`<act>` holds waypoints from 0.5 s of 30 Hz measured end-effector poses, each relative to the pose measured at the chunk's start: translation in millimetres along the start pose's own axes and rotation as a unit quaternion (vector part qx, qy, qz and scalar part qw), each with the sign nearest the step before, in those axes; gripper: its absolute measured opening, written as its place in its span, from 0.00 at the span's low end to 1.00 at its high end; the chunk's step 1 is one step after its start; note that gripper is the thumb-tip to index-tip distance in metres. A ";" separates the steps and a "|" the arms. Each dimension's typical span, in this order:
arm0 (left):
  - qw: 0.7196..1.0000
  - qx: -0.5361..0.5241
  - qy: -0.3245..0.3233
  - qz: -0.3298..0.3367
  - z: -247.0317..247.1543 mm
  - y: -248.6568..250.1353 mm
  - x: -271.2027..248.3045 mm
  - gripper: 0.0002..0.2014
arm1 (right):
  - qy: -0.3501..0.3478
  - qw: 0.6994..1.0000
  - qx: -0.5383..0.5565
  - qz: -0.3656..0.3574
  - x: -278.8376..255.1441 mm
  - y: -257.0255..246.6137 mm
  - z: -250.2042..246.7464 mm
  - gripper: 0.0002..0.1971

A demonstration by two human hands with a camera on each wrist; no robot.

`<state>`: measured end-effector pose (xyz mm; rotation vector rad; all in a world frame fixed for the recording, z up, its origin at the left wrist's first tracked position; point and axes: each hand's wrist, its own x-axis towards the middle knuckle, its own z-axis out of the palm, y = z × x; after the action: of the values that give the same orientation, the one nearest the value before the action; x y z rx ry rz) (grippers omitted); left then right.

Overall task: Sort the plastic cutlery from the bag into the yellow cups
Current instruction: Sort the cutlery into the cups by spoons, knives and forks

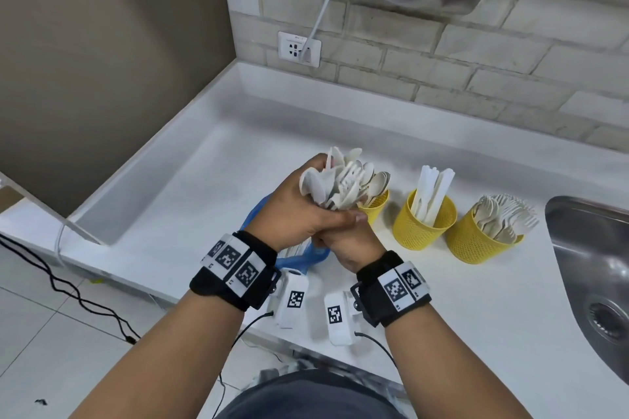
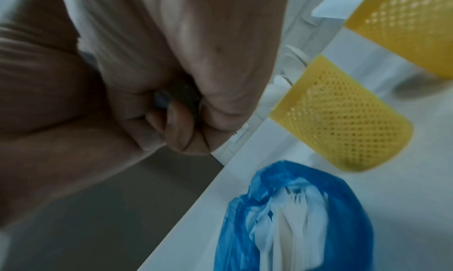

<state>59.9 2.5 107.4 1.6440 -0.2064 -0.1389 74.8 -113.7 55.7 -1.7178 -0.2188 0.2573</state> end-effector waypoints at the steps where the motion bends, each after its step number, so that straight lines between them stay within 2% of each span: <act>1: 0.999 0.019 0.025 -0.001 5.8 -1.0 -0.6 0.20 | 0.006 1.000 -0.008 -0.017 -0.8 -2.3 -1.4 0.09; 3: 0.995 0.045 0.089 0.009 15.2 -2.1 -1.8 0.12 | -0.007 0.998 0.040 -0.052 -4.0 -7.9 -6.0 0.10; 5: 0.994 0.023 0.106 0.030 19.0 -2.6 -0.6 0.07 | -0.068 0.984 0.156 -0.058 -10.3 -13.2 -15.6 0.25; 7: 0.996 -0.002 0.086 0.028 21.5 -2.5 0.6 0.09 | -0.132 0.949 0.283 -0.030 -18.7 -14.0 -23.9 0.37; 9: 0.998 -0.011 0.060 0.022 25.3 -5.3 1.8 0.10 | -0.135 0.931 0.339 0.012 -21.5 -11.9 -28.5 0.35; 12: 0.999 -0.010 0.049 0.021 37.2 -13.3 4.8 0.09 | -0.099 0.932 0.345 0.045 -21.8 -10.5 -35.5 0.24; 13: 0.998 -0.015 0.053 0.025 42.9 -15.2 6.3 0.08 | -0.092 0.933 0.344 0.046 -23.5 -11.3 -39.1 0.25; 15: 0.997 -0.033 0.064 0.029 50.1 -17.0 8.4 0.08 | -0.082 0.937 0.336 0.054 -27.3 -11.3 -45.5 0.34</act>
<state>58.3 -46.9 86.5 1.5737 -0.1489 0.0035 62.1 -162.8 75.1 -1.0275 -0.1359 0.4952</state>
